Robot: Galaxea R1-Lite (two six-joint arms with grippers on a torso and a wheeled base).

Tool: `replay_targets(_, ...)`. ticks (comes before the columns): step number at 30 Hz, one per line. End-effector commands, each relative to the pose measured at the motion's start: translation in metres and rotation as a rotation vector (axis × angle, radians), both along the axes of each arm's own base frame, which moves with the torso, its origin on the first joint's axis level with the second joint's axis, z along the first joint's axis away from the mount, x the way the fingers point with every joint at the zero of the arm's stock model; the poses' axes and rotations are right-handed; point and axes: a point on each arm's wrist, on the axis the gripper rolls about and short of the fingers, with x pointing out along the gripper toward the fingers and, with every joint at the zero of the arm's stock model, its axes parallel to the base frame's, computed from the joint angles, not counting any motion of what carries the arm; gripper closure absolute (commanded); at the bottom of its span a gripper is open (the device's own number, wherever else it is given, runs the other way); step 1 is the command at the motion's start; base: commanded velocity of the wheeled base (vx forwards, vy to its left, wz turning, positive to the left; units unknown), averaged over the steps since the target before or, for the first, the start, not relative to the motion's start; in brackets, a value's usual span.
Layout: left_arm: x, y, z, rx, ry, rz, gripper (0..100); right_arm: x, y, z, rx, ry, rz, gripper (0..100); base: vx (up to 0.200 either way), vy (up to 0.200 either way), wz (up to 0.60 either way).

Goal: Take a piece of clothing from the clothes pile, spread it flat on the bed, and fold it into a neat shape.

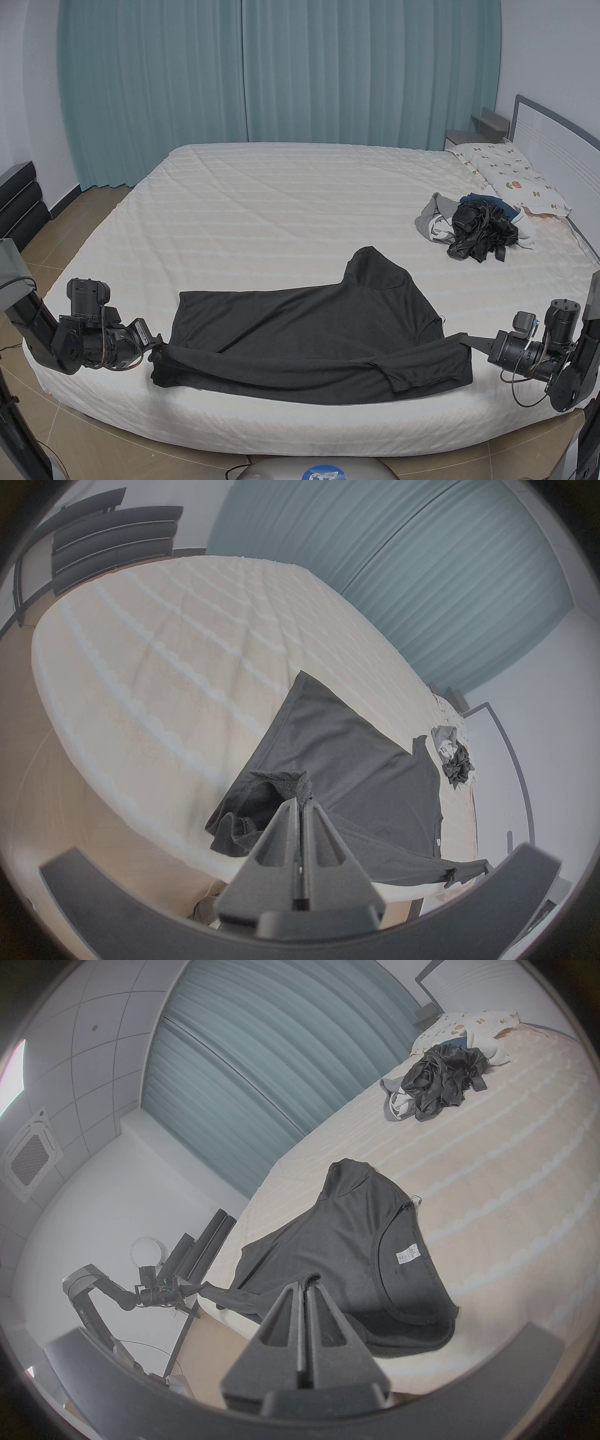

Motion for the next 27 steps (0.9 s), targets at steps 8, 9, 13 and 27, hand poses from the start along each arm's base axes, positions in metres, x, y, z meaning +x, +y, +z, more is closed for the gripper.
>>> replay_targets(8, 0.041, -0.002, -0.04, -0.045, 0.068, 0.037, 100, 0.045, 0.001, -0.046, -0.004, 0.05, -0.01, 100, 0.0, 0.0, 0.0)
replay_targets(9, 0.042, -0.002, -0.04, -0.045, 0.068, 0.037, 100, 0.047, 0.001, -0.047, -0.007, 0.048, -0.012, 100, 0.0, 0.0, 0.0)
replay_targets(13, 0.047, -0.001, -0.049, -0.028, 0.08, 0.052, 100, 0.056, 0.002, -0.058, -0.019, 0.054, -0.036, 100, 0.0, 0.0, 0.0)
replay_targets(27, 0.056, -0.009, -0.059, -0.023, 0.095, 0.077, 0, 0.067, 0.002, -0.075, -0.032, 0.071, -0.064, 100, 0.0, 0.0, 0.0)
